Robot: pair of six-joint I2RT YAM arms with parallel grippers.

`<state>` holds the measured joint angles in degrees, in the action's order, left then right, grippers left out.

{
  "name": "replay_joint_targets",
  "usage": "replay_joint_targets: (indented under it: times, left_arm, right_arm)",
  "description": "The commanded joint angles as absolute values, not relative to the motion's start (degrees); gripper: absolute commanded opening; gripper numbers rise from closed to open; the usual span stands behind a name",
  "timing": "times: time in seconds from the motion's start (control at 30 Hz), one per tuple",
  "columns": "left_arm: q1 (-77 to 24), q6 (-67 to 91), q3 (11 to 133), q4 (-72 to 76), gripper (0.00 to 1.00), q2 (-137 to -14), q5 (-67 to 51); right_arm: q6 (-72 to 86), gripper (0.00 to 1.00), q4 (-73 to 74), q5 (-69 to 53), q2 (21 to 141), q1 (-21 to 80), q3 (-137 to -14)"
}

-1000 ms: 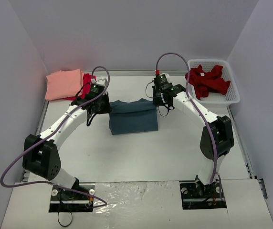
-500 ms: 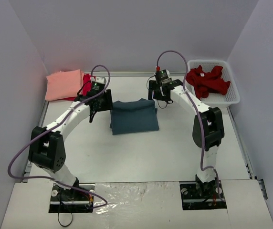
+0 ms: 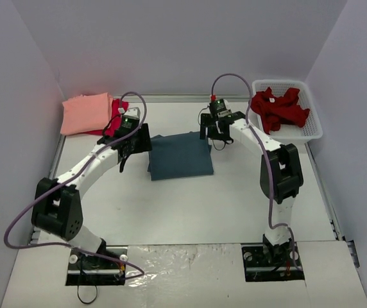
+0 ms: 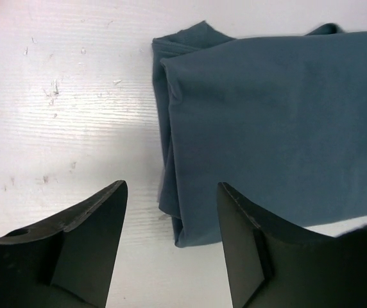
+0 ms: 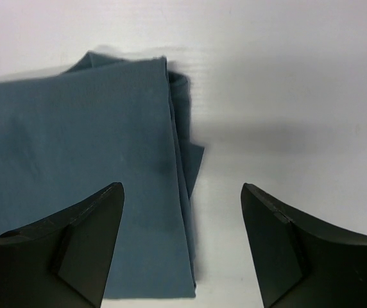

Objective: Fold and stack the t-shirts
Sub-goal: Fold the long partially folded tshirt into a neat square

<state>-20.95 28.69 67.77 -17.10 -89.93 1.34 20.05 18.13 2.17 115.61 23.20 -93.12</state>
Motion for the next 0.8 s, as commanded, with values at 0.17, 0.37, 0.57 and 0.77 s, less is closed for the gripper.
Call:
replay_joint_targets:
  times: [0.17,0.37,0.57,0.77]
  left_arm:
    - [-23.5,30.0,64.1,-16.5,0.56,-82.3,0.0]
    - [-25.3,32.6,59.8,-16.2,0.55,-79.5,1.9]
    - [-25.0,35.7,54.9,-15.5,0.55,-75.8,3.7]
    - [-24.5,36.8,51.8,-16.6,0.55,-71.9,6.5]
  right_arm:
    - [22.0,0.62,17.0,2.8,103.0,26.3,-83.5]
    - [22.5,0.05,16.4,1.9,102.5,30.5,-82.3]
    - [22.9,0.00,16.5,0.6,106.4,35.0,-86.6]
    - [23.5,0.00,16.4,-2.2,112.0,38.0,-91.3]
